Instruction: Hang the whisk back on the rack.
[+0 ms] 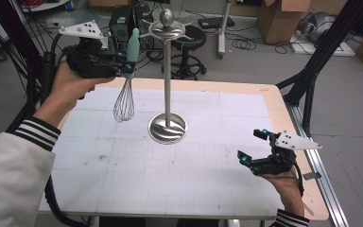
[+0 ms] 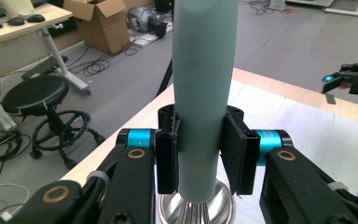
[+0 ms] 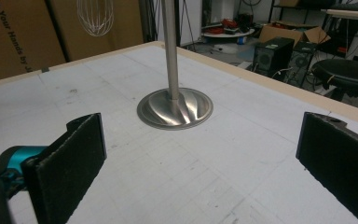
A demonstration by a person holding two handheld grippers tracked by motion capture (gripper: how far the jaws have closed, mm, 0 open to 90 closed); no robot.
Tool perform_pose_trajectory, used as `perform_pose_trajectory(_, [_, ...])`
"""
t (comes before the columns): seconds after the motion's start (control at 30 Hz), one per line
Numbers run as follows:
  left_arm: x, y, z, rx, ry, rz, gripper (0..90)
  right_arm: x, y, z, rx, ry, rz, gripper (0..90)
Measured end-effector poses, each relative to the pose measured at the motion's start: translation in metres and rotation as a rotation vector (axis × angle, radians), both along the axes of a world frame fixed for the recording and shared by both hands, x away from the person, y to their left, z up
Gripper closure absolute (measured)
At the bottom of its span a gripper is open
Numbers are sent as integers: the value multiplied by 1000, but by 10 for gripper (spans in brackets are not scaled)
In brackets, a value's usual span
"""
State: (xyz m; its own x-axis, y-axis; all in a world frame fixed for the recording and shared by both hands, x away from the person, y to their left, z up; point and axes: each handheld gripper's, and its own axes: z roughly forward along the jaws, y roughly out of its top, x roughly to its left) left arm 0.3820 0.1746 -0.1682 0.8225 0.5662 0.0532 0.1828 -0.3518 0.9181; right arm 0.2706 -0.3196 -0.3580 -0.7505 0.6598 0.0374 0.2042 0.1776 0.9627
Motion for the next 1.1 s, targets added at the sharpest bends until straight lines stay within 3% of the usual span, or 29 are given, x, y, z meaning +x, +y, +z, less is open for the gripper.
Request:
perform_pose_trajectory(0.4, [2,-12,-1,8,15,-3,686,0,0,0,1,2,-1,3])
perform_pose_trajectory(1.1, [9,-28,-6,12,43,39,683,-1,-1,-1,3,8,-4,3])
